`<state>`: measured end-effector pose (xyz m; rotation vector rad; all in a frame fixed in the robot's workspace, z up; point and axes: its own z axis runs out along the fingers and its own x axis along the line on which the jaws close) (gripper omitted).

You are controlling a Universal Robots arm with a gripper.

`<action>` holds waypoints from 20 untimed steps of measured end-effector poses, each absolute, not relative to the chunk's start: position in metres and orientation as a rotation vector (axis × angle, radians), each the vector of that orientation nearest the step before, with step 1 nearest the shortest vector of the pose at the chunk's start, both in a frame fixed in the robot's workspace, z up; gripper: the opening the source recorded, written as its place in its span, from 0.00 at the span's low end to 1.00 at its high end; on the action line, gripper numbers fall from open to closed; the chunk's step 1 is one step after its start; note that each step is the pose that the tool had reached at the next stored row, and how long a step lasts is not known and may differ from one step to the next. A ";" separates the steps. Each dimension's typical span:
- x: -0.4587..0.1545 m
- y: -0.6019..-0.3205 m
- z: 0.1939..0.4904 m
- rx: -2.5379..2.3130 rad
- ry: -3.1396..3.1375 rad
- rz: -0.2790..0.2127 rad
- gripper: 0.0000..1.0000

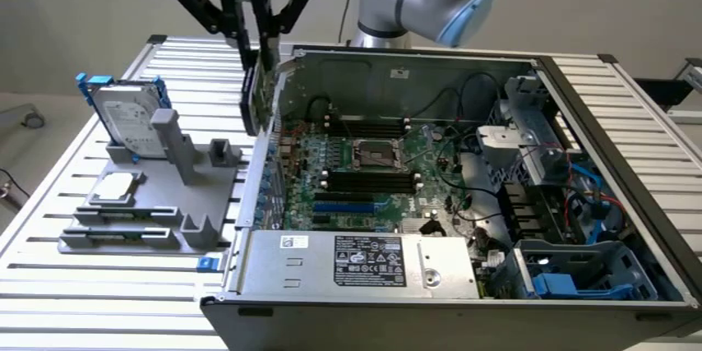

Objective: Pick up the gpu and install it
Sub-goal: 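Pick up the gpu and move the gpu toward the slot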

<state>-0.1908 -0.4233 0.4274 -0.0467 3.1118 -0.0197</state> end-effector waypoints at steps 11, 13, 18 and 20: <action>-0.141 -0.423 0.413 -0.047 3.112 -0.021 0.26; -0.132 -0.423 0.410 -0.047 3.112 -0.022 0.26; -0.109 -0.423 0.401 -0.047 3.112 -0.023 0.26; -0.100 -0.423 0.398 -0.047 3.112 -0.023 0.26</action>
